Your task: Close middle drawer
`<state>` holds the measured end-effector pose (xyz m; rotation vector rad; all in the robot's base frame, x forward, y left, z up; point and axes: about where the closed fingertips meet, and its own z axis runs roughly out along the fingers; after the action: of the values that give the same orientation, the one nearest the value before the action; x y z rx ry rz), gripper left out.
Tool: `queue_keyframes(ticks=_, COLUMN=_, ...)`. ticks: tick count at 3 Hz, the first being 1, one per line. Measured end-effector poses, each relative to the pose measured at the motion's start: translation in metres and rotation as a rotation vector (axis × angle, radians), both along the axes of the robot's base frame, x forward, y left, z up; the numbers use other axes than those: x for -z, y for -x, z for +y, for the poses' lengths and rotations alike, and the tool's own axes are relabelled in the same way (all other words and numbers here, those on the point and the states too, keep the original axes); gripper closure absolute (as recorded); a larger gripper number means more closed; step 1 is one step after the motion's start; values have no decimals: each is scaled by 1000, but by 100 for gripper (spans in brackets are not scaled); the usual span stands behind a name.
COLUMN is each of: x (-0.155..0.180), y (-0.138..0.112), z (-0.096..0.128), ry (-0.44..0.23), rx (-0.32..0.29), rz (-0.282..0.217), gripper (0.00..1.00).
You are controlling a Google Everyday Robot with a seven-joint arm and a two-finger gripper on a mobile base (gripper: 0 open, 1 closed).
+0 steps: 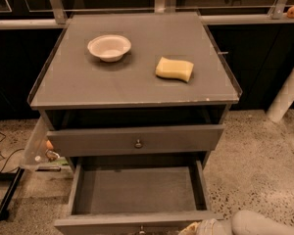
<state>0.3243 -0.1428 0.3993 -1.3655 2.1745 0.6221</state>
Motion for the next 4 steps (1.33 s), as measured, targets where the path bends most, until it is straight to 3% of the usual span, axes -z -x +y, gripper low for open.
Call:
queue_keyframes(ticks=1, x=0, y=0, z=0, ry=0, rx=0, rz=0, gripper=11)
queue_keyframes(ticks=2, x=-2, y=-5, z=-1, ry=-7, rx=15, rz=-14, gripper=0)
queue_keyframes(ticks=3, x=-2, y=-2, z=-1, ry=-7, rx=15, rz=-14, gripper=0)
queue_keyframes(ticks=4, x=-16, y=-32, z=-2, ry=1, rx=19, rz=-74, gripper=16)
